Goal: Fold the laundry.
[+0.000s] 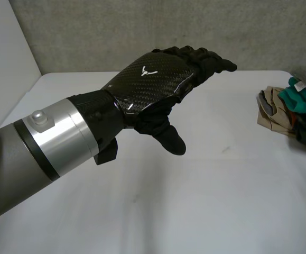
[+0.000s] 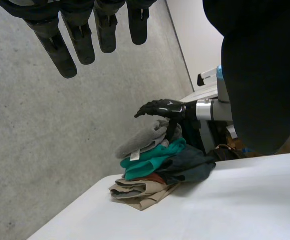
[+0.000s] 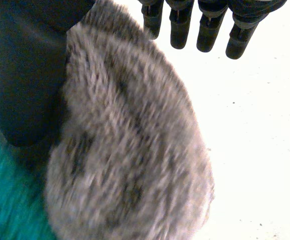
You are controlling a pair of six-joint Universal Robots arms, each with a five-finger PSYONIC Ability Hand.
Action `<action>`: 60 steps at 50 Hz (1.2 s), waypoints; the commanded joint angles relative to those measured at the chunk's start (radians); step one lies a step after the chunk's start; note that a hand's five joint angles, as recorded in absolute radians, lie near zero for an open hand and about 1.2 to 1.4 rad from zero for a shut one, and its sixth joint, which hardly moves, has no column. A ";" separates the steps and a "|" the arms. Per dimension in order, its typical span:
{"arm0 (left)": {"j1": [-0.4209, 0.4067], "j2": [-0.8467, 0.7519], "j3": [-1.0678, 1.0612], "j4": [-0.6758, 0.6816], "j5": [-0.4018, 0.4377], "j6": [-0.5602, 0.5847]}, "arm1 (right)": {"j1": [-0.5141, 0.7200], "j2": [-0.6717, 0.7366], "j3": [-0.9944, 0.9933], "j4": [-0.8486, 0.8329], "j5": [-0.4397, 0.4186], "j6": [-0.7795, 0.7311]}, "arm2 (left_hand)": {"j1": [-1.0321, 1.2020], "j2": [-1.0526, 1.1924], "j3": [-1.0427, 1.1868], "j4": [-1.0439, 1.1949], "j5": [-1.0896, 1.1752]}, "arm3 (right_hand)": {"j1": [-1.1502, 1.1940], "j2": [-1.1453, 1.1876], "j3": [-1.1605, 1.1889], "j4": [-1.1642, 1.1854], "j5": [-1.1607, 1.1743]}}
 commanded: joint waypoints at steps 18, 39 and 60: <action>0.012 0.043 0.014 0.009 -0.027 -0.032 | -0.092 -0.303 -0.067 0.685 0.483 -0.500 | 0.010 -0.029 -0.030 -0.026 -0.050 | -0.047 -0.032 -0.029 -0.032 -0.047; 0.271 0.076 0.202 -0.154 -0.540 -0.005 | 0.335 -0.596 0.208 0.202 0.412 -0.145 | 0.010 -0.029 -0.030 -0.026 -0.050 | -0.047 -0.032 -0.029 -0.032 -0.047; 0.451 0.129 -0.120 -0.095 -0.526 0.098 | 0.633 -0.555 0.336 0.440 0.523 -0.102 | 0.010 -0.029 -0.030 -0.026 -0.050 | -0.047 -0.032 -0.029 -0.032 -0.047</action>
